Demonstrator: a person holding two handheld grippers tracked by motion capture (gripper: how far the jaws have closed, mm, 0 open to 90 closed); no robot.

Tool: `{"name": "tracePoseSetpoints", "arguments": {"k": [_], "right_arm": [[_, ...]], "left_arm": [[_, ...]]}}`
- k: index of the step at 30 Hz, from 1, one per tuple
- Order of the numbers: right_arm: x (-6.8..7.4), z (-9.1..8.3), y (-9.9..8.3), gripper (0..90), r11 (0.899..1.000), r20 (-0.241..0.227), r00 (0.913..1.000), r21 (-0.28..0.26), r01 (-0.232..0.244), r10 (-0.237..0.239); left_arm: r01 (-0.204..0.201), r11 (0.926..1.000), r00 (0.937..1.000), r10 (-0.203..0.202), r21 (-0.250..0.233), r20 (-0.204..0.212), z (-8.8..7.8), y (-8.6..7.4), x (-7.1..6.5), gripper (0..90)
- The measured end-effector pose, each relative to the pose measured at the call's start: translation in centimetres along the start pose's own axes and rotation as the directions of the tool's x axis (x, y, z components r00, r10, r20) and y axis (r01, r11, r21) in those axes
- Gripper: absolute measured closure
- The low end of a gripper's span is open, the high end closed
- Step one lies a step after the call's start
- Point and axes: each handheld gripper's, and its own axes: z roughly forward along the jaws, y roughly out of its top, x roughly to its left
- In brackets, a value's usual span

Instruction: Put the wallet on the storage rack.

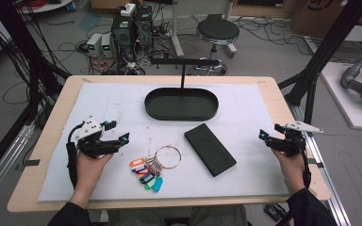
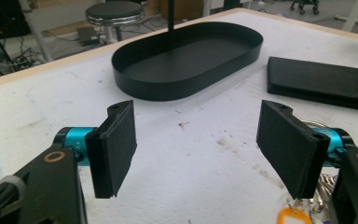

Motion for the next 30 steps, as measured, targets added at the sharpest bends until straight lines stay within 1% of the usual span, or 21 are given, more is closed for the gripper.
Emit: {"name": "tracePoseSetpoints", "arguments": {"k": [2, 3, 4, 6, 7, 9, 10, 14, 19, 22, 25, 28, 29, 30], "right_arm": [[0.1, 0.0, 0.0, 26.2, 1.0, 0.001, 1.0, 0.0, 0.002, -0.002], [0.2, 0.0, 0.0, 26.2, 1.0, -0.001, 1.0, -0.001, 0.002, -0.002], [0.2, 0.1, 0.1, 26.2, 1.0, -0.002, 1.0, -0.001, 0.003, -0.003], [0.2, 0.1, 0.1, 26.2, 1.0, -0.004, 1.0, 0.0, 0.003, -0.003], [0.2, 0.2, 0.1, 26.2, 1.0, -0.005, 1.0, 0.003, 0.008, -0.008], [0.2, 0.2, 0.1, 26.2, 1.0, -0.006, 1.0, 0.002, 0.007, -0.007], [0.2, 0.2, 0.1, 26.2, 1.0, -0.007, 1.0, 0.003, 0.005, -0.005], [0.2, 0.2, 0.1, 26.2, 1.0, -0.01, 0.9999, 0.002, 0.006, -0.006], [0.5, 0.3, 0.0, 26.4, 1.0, -0.028, 0.9995, 0.01, 0.012, -0.011], [1.1, 0.4, 0.0, 26.5, 1.0, -0.05, 0.9986, 0.013, 0.019, -0.018], [1.9, 0.2, 0.0, 26.7, 0.999, -0.073, 0.9969, 0.013, 0.031, -0.03], [2.8, 0.0, -0.1, 26.9, 0.999, -0.092, 0.9952, 0.019, 0.034, -0.032], [2.8, 0.0, -0.1, 26.9, 0.999, -0.092, 0.9952, 0.019, 0.034, -0.032], [3.4, 0.0, -0.2, 27.1, 0.999, -0.107, 0.9936, 0.024, 0.04, -0.037]], "left_arm": [[-0.007, 0.9999, 0.9998, 0.007, 0.015, 0.016, 0.4, 0.1, -0.4, 28.6], [-0.007, 0.9999, 0.9998, 0.007, 0.015, 0.016, 0.4, 0.1, -0.4, 28.6], [-0.01, 0.9997, 0.9994, 0.01, 0.022, 0.033, 0.7, 0.2, -0.7, 28.5], [-0.012, 0.9996, 0.9993, 0.011, 0.026, 0.036, 0.8, 0.2, -0.8, 28.6], [-0.015, 0.9992, 0.9988, 0.014, 0.037, 0.048, 1.2, 0.3, -1.1, 28.6], [-0.014, 0.9991, 0.9985, 0.012, 0.04, 0.053, 1.4, 0.3, -1.2, 28.6], [-0.023, 0.9983, 0.9978, 0.02, 0.054, 0.063, 1.7, 0.3, -1.5, 28.7], [-0.023, 0.9977, 0.9969, 0.018, 0.064, 0.077, 2.1, 0.4, -1.8, 28.9], [-0.028, 0.9968, 0.9955, 0.021, 0.074, 0.093, 2.8, 0.4, -2.4, 28.9], [-0.036, 0.9962, 0.995, 0.028, 0.079, 0.095, 2.9, 0.4, -2.5, 28.9], [-0.036, 0.9964, 0.9954, 0.029, 0.077, 0.091, 3.0, 0.5, -2.6, 28.9], [-0.036, 0.9966, 0.9958, 0.03, 0.074, 0.086, 3.0, 0.5, -2.4, 28.9], [-0.037, 0.9966, 0.996, 0.031, 0.074, 0.083, 2.9, 0.5, -2.4, 28.9], [-0.032, 0.997, 0.9964, 0.027, 0.07, 0.08, 2.9, 0.5, -2.3, 28.9]]}}
